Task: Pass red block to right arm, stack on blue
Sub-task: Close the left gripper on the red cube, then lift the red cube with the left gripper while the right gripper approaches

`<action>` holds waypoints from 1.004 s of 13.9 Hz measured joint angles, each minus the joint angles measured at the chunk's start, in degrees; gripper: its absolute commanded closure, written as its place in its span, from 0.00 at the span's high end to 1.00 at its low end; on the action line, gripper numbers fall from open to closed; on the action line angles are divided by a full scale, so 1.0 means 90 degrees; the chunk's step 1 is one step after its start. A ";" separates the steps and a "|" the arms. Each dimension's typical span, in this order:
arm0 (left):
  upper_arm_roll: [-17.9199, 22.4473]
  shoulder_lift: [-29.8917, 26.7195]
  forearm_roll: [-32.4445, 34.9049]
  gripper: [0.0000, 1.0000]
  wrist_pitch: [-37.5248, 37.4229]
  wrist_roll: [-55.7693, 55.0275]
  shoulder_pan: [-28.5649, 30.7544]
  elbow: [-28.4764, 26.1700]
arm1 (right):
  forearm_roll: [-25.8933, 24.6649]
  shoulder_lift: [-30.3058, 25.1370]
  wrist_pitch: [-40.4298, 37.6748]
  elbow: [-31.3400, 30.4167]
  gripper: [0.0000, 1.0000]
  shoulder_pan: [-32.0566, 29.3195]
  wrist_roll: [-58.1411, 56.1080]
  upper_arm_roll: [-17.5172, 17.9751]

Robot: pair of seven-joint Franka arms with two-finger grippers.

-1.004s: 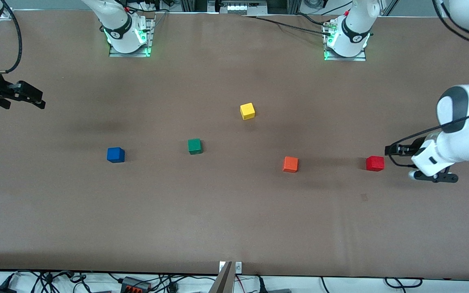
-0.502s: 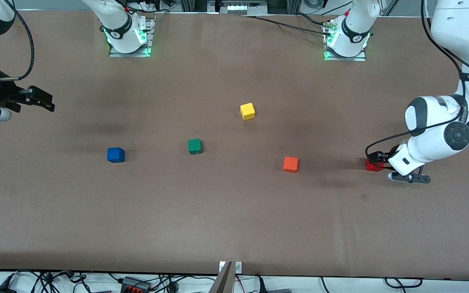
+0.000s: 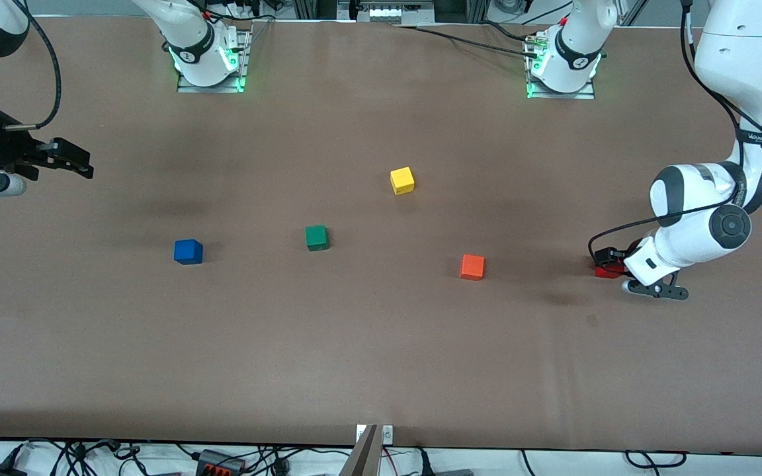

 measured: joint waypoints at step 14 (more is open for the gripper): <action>-0.0013 0.0007 0.0026 0.11 0.0400 0.0871 0.0033 -0.0221 | 0.2209 0.0457 -0.0106 -0.0028 1.00 0.0117 0.0002 0.0007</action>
